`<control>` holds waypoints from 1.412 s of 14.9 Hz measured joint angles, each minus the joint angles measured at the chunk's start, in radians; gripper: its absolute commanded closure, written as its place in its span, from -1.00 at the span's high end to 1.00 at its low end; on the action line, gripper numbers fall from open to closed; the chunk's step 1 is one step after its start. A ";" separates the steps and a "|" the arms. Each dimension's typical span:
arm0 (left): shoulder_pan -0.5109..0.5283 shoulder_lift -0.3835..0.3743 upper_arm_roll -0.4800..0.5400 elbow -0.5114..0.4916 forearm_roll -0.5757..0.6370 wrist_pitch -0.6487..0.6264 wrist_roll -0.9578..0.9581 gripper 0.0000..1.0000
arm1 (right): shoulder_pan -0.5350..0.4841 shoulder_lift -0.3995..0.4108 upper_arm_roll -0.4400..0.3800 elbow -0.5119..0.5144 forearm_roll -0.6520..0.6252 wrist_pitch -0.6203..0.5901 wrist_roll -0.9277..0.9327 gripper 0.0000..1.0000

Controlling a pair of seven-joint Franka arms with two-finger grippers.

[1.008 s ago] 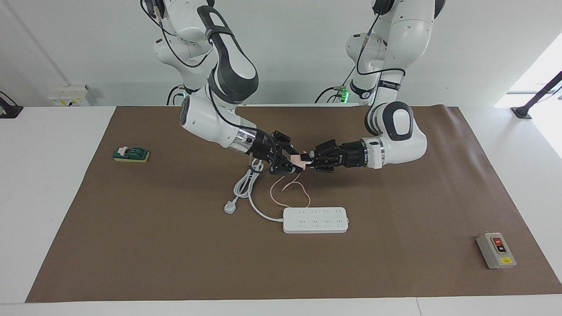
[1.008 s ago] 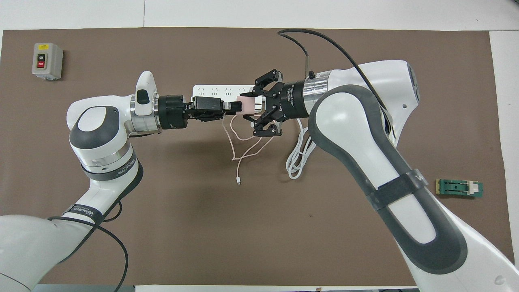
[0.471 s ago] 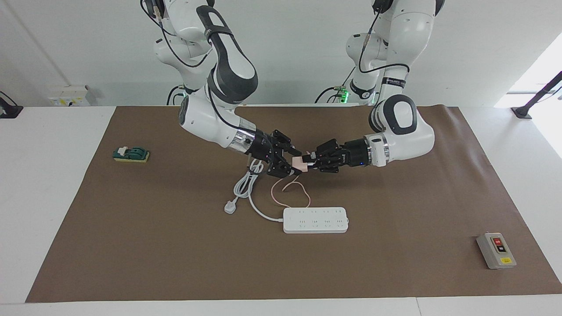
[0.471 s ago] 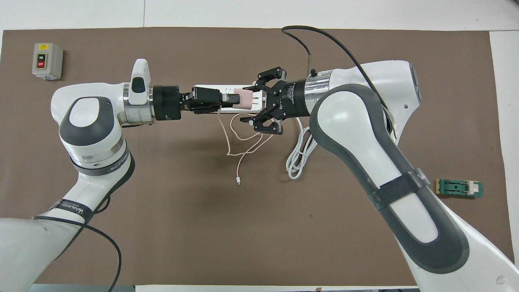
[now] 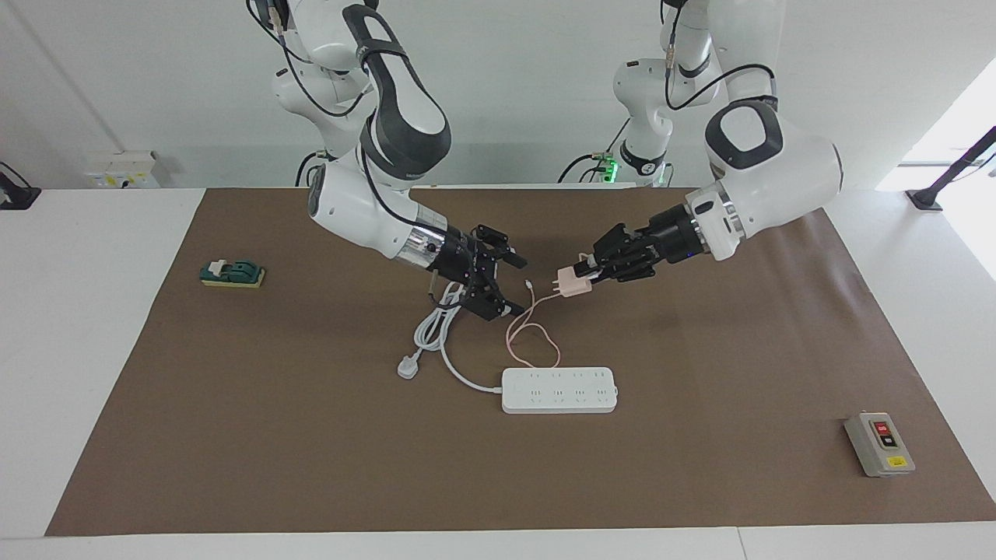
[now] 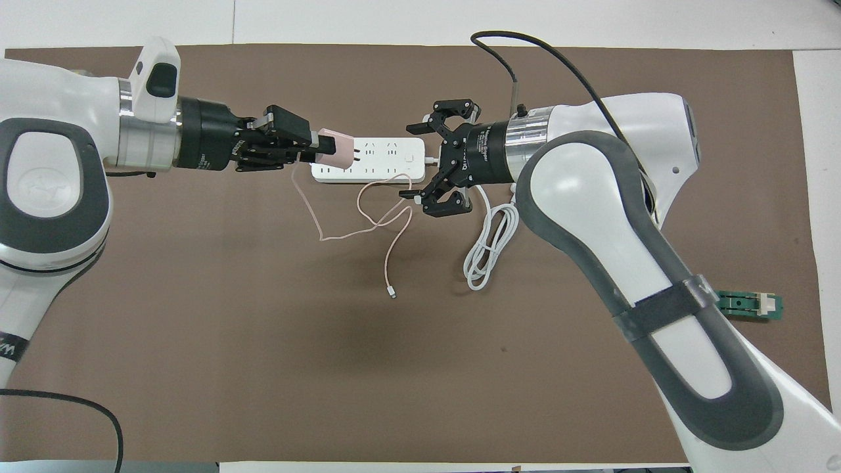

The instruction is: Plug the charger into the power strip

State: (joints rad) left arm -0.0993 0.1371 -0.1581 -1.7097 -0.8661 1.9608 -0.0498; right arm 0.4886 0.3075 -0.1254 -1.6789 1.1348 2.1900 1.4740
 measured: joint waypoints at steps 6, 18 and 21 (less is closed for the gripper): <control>0.018 -0.032 0.002 -0.008 0.399 -0.096 -0.215 -1.00 | -0.106 -0.034 -0.008 0.000 -0.073 -0.015 0.002 1.00; 0.015 -0.043 0.000 -0.013 0.606 -0.152 -0.310 -1.00 | -0.336 -0.093 -0.013 0.001 -0.464 -0.297 -0.316 1.00; 0.014 -0.068 -0.003 -0.012 0.655 -0.197 -0.385 -1.00 | -0.368 -0.109 -0.013 0.001 -0.534 -0.374 -0.470 1.00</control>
State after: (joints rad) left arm -0.0848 0.0688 -0.1613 -1.7219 -0.2107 1.7637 -0.4345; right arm 0.1204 0.1983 -0.1387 -1.6775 0.6010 1.8156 1.0036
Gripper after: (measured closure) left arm 0.683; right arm 0.000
